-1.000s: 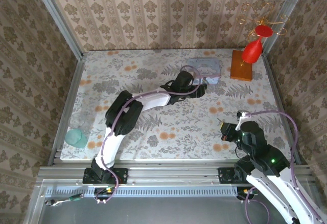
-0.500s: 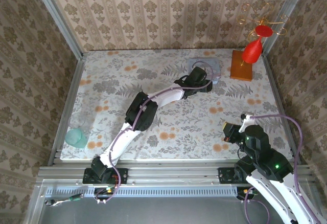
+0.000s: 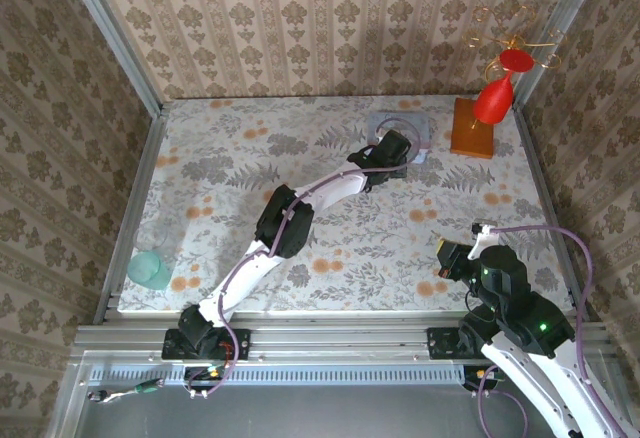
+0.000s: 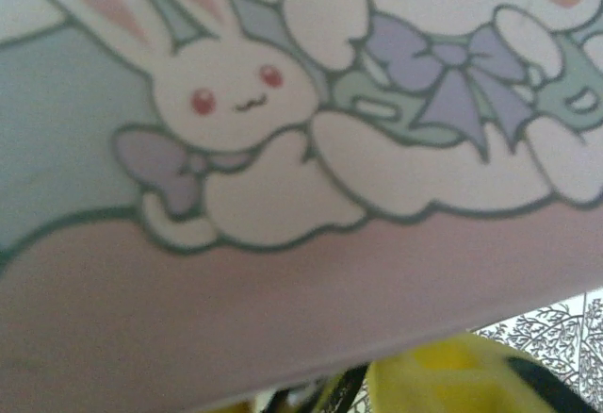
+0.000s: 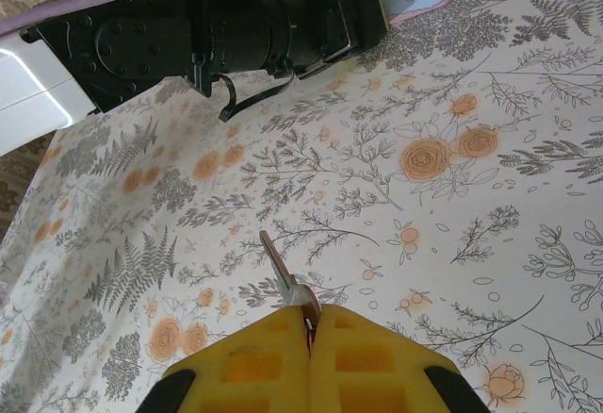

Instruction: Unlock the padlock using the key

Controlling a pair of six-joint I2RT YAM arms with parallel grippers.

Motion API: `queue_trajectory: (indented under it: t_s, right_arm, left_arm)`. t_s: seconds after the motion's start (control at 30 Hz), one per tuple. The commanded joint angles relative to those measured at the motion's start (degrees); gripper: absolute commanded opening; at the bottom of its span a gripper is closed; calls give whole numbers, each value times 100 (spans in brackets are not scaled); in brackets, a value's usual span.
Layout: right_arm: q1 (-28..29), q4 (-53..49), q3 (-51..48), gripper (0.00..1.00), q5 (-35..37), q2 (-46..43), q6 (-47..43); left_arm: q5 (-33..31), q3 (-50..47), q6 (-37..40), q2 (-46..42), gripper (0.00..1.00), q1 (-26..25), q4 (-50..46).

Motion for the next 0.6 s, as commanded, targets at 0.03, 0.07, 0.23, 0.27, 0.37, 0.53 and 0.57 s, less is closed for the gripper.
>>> queue_trajectory:
  t_s: [0.03,0.07,0.23,0.27,0.37,0.53,0.57]
  right_arm:
    - [-32,54,-82,0,-95,-4,4]
    - [-32,58,-85,0,-119,31,35]
    - [-32,141,-172,0,-376,306,330]
    - [-32,207,-208,0,-474,356,396]
    - [-24,474,-337,0,-800,602,660]
    - [40,1230,-717,0,-1259,1173,1067]
    - [86,1408,-807,0,-1290,1279,1138]
  left_arm:
    - [-125,-443,-55,-141,26,42,-221]
    - [-184,-573,-51,-248,24,46,-234]
    - [-196,-1873,-36,-1089,14,141,272]
    - [-159,-2206,-38,-1275,12,171,431]
    - [-71,-3397,-29,-1992,9,233,1015]
    - [137,-5382,-54,-3249,7,335,1703]
    - [163,-5708,-54,-3465,7,344,1775]
